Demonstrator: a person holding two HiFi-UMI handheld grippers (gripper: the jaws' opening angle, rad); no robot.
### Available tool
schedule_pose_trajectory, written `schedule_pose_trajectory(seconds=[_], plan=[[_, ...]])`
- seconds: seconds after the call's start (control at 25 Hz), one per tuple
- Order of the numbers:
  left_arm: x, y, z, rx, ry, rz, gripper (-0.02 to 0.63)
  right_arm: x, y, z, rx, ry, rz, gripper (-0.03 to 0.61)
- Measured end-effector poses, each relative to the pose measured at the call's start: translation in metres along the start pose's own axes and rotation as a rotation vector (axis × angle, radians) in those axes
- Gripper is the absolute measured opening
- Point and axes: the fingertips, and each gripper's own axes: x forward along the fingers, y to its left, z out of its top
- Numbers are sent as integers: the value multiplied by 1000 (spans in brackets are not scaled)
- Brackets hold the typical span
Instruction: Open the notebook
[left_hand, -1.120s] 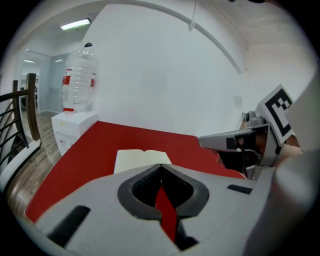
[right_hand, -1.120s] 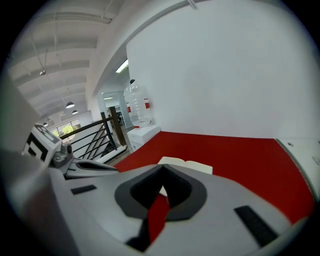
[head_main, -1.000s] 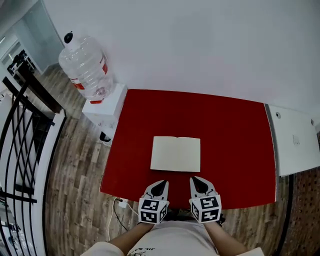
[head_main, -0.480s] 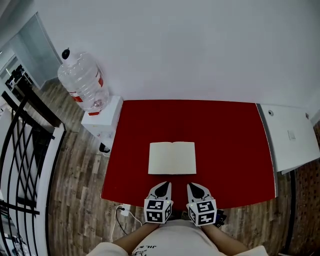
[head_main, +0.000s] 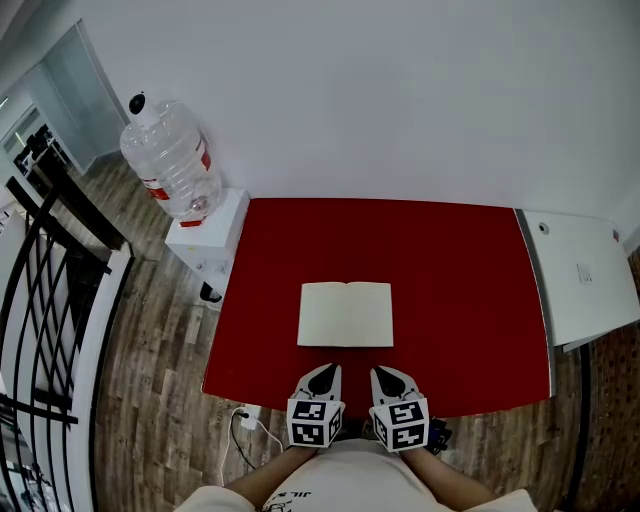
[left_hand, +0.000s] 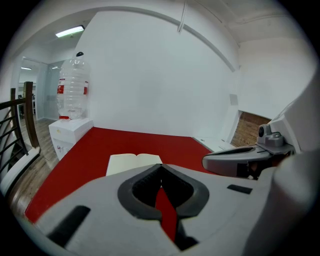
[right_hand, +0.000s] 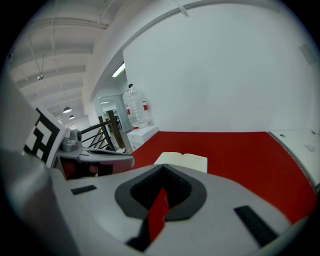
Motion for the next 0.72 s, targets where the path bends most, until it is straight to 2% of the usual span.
schedule_pose_trajectory(seconds=[0.44, 0.72], plan=[[-4, 0, -2, -1, 1, -2, 6, -1, 3, 0, -4, 7, -3, 5], [5, 2, 7, 14, -26, 8, 6, 8, -2, 6, -26, -15, 5, 5]])
